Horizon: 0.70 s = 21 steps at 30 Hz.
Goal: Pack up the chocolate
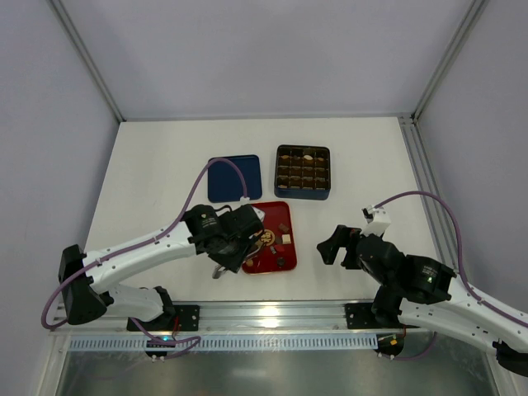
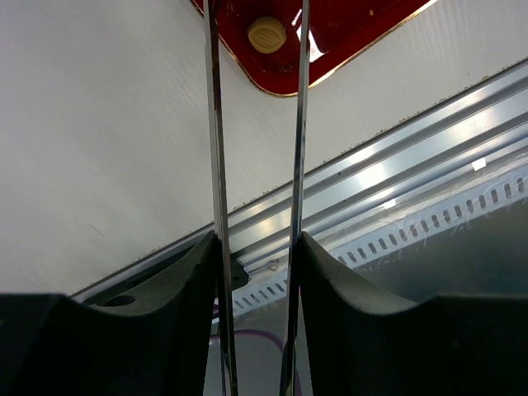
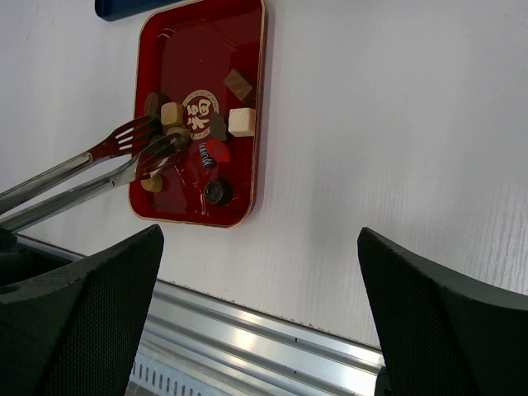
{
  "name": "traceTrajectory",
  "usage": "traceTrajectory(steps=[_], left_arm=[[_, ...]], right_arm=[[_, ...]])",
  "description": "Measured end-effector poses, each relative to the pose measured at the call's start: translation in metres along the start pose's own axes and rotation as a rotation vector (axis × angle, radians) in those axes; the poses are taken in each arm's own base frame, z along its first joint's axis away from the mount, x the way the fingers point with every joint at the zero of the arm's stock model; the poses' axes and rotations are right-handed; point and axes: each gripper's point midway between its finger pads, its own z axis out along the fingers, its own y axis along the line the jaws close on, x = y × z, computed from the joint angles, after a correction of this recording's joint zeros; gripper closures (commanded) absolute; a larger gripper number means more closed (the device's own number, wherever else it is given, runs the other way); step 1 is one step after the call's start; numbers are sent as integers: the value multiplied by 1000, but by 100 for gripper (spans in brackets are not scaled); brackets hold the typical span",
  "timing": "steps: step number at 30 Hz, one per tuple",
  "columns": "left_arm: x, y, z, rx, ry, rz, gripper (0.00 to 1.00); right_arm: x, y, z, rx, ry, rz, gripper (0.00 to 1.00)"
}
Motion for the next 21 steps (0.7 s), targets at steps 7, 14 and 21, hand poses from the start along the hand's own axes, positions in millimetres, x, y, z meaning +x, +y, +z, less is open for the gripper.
traceTrajectory(steps=[7,14,21], left_arm=[[1,-1,-2,11,1,-1,60],[2,-3,-6,31,-7,-3,62],[3,-4,-7,41,-7,-3,62]], right_arm=[[0,0,0,1,0,0,0],[2,-1,1,4,4,-2,0],[4,-2,3,5,6,0,0]])
